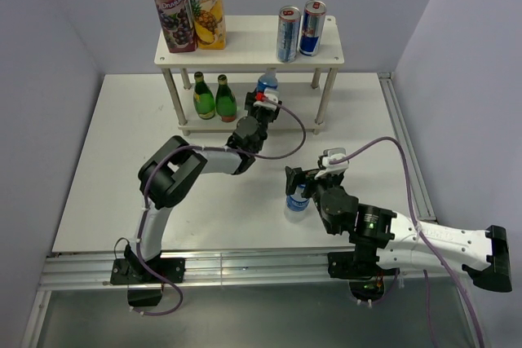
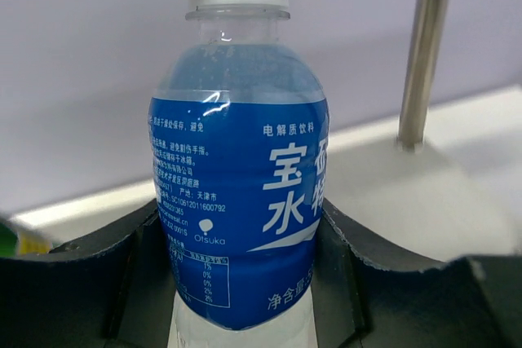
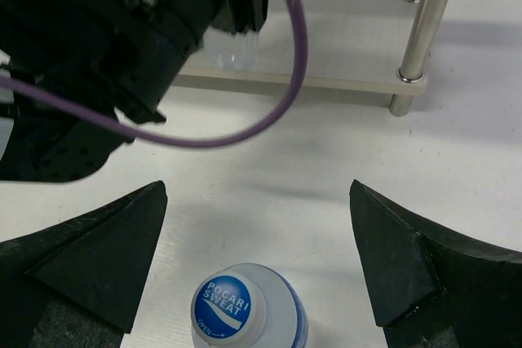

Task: Place and organize the beverage onto the shelf

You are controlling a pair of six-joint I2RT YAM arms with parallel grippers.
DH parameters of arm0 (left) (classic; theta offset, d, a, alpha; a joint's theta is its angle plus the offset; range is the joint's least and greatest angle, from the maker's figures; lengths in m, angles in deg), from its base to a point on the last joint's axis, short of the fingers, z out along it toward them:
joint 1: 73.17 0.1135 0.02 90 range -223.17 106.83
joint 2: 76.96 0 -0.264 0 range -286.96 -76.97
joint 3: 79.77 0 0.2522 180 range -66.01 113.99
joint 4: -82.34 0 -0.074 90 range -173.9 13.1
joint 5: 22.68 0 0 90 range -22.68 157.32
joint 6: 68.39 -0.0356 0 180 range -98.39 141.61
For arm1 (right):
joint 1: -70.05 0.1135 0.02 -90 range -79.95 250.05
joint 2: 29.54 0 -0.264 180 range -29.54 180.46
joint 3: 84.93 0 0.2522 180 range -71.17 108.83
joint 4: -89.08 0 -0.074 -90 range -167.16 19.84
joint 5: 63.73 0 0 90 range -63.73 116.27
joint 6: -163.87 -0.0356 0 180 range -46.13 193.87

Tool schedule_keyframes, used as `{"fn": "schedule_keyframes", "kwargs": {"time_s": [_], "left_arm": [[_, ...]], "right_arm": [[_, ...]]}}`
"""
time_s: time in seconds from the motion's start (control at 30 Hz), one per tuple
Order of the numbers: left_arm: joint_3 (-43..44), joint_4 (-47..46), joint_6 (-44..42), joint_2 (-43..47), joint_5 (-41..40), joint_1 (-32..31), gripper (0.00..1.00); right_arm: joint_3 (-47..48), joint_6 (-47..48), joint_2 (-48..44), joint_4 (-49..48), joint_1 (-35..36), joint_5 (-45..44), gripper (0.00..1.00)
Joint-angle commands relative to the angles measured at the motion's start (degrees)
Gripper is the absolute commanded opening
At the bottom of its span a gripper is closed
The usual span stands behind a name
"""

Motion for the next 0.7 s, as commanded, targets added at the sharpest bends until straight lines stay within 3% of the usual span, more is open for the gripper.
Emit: {"fn": "schedule_keyframes", "kwargs": {"time_s": [0.0,0.57,0.67], "left_arm": [[7.6,-39.9,1.7,0.0,3.5,1.4,0.0],[18.1,-40.0,11.0,-14.6,2.9,6.6,0.0],[16.3,-40.1,11.4,-14.2,3.7,6.5,0.14]], "right_arm": [[1.1,0.6,0.9,-2.5,0.2,-0.2,1.0],[1.0,0.8,2.2,-4.2,-1.5,3.0,1.0],[1.0,0.7,2.3,-4.3,-1.7,3.4,1.0]]}}
